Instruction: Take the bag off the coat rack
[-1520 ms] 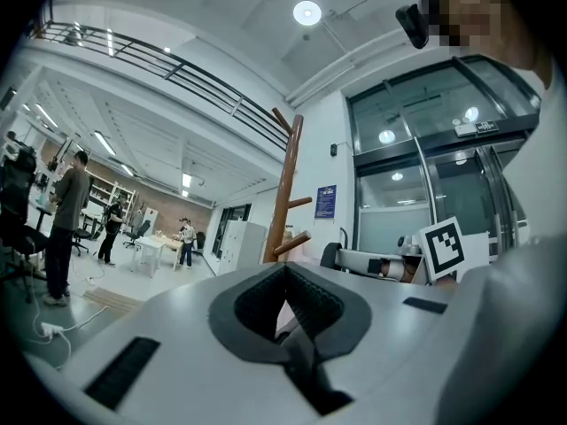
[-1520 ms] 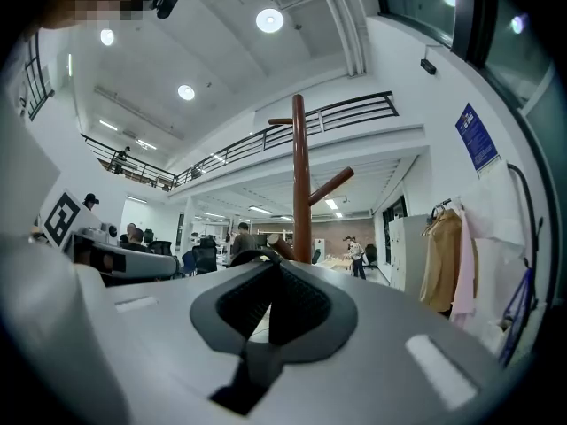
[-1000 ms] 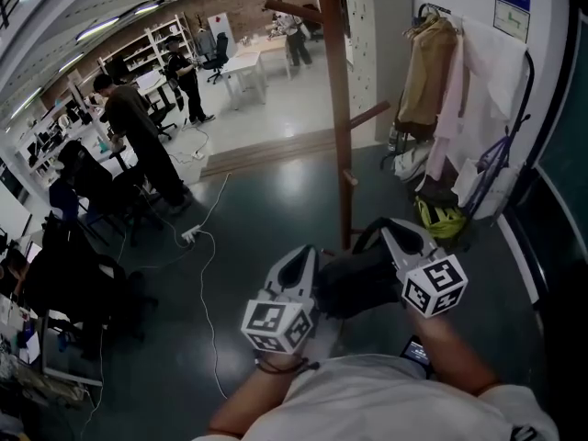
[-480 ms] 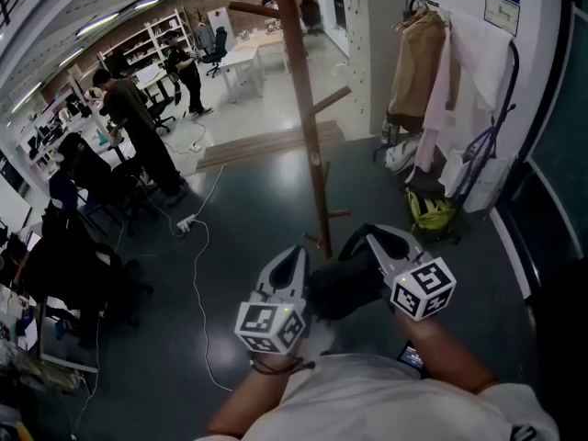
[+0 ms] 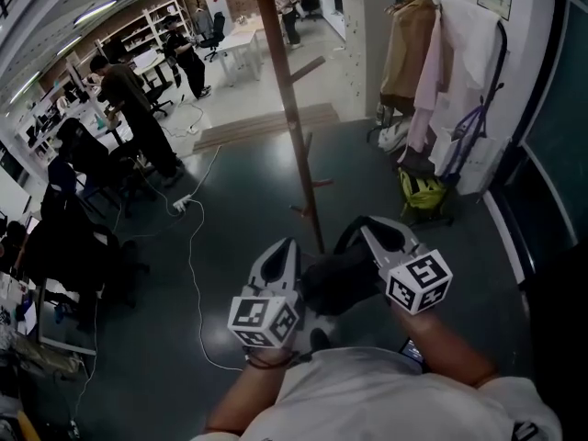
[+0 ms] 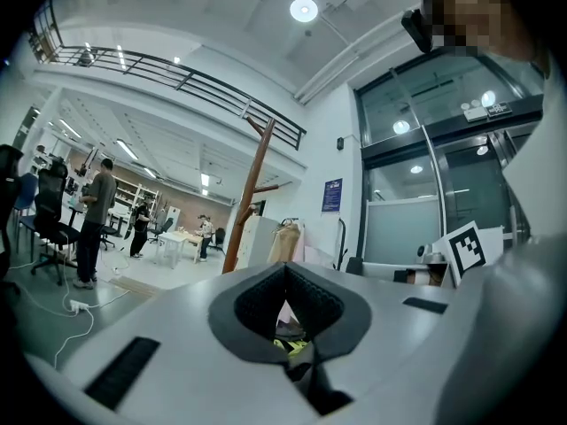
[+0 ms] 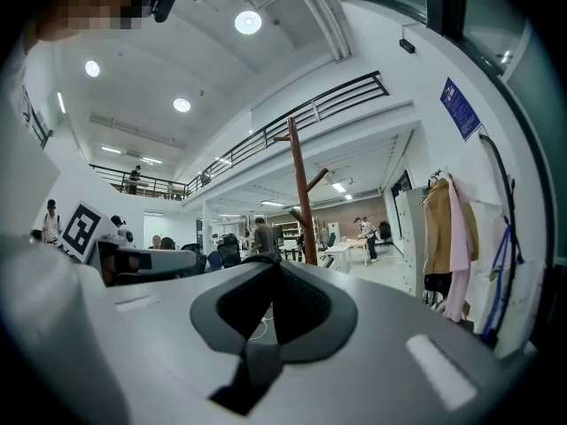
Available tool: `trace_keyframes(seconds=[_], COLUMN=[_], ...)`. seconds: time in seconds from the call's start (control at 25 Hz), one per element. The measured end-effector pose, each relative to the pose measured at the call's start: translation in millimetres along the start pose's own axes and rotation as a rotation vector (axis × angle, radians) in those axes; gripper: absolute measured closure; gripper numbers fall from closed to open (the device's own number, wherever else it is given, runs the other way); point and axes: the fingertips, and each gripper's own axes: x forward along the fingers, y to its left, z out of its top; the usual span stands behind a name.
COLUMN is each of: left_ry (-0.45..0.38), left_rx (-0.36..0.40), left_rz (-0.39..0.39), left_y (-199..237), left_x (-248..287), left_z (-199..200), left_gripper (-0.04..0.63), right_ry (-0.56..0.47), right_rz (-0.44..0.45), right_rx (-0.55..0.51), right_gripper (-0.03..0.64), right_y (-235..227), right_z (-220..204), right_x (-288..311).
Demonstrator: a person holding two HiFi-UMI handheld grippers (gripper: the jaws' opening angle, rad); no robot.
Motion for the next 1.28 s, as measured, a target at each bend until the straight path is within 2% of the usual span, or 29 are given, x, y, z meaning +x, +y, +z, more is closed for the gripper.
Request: trace_keyframes(seconds=[0.32,0.64,1.0,1.28], left_ry=[0.007,-0.001,-0.007,-0.003], left_rx=[-0.008,0.009,0.026,0.038], left_rz=[0.011,0.018,-0.008,-0.044], left_y=[-35,-55,-50,-37], left_x=[-40,-67,-96,-134], left_z=[-15,-13,-1,13], left_gripper=[0.589,0.589,0.589,0.589], right_ry=[0.011,0.005,-0.023,-0.027], right_rz=[0.006,0.004,-0.012,-0.037], right_rx=[0.014,0.019,0.019,0.032], right_gripper=[0.592,0.592,0.592,0.593], right_y=[23,43,79,124], right_z=[-13,-14,-10,-7], right_x=[-51,-80,-88,-89])
